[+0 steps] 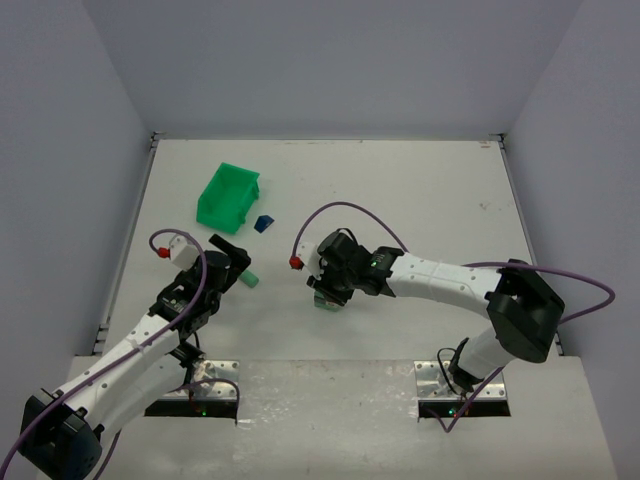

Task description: Build the wood block tower

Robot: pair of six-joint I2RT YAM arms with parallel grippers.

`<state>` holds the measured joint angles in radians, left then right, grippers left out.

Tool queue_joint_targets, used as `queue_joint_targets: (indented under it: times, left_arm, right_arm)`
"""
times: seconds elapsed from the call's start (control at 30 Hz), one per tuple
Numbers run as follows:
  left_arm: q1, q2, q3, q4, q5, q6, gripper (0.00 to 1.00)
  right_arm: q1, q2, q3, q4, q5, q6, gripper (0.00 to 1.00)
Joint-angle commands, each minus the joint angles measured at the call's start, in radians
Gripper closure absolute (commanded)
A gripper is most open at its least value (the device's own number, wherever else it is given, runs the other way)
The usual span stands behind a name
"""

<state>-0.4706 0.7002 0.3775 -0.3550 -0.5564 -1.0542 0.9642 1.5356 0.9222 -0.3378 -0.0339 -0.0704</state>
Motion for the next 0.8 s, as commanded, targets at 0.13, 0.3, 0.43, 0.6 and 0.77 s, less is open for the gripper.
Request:
queue_joint_targets:
  times: [0.13,0.3,0.43,0.6,0.77]
  left_arm:
    - [-0.007,-0.003,-0.006,0.042,-0.004,0.008,0.00]
    - [-0.007,0.000,-0.005,0.044,-0.003,0.007,0.00]
    - [-0.007,0.002,-0.005,0.045,-0.002,0.009,0.00]
    - [-0.007,-0.001,-0.006,0.047,0.000,0.011,0.00]
    - [-0.007,-0.002,-0.007,0.047,0.001,0.011,0.00]
  right_arm:
    - [-0.004,-0.010,0.001,0.031,-0.032,0.001,0.68]
    - [-0.003,-0.011,0.007,0.021,-0.043,0.001,0.67]
    - [-0.004,-0.008,0.009,0.020,-0.034,0.003,0.66]
    - [-0.004,-0.005,0.009,0.019,-0.024,0.005,0.65]
    - [-0.004,0.000,0.010,0.019,-0.024,0.006,0.62]
